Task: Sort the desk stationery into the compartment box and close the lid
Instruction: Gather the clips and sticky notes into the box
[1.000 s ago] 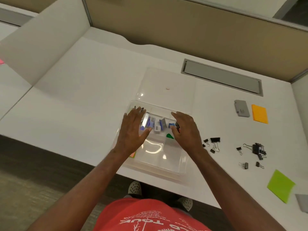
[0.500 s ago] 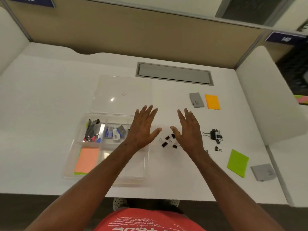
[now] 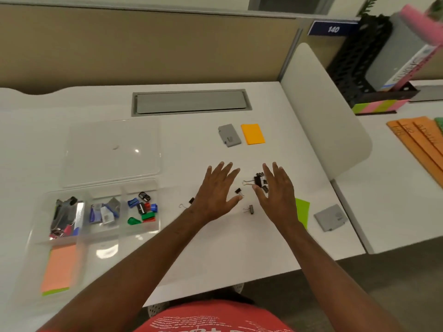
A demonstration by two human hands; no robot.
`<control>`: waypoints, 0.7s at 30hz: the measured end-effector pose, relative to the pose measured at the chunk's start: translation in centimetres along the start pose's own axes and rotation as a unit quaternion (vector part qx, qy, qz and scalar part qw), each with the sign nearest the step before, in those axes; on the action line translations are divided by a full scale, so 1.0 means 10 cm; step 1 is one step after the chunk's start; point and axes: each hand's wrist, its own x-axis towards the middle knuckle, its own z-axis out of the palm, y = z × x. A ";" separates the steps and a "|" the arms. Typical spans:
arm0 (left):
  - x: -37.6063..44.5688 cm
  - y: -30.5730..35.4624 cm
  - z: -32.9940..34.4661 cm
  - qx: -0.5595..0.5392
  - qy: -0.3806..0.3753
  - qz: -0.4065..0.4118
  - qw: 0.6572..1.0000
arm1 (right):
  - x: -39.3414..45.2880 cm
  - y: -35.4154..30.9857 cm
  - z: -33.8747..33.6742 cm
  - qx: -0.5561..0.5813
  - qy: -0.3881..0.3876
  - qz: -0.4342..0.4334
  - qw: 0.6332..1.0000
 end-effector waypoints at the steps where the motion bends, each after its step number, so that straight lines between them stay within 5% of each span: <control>1: 0.05 0.08 0.06 0.000 -0.009 0.008 1.000 | -0.01 0.10 -0.02 -0.001 0.004 0.007 1.000; 21: 0.77 1.28 1.02 0.067 -0.191 0.115 0.973 | 0.33 1.47 -0.14 0.014 0.019 0.033 0.999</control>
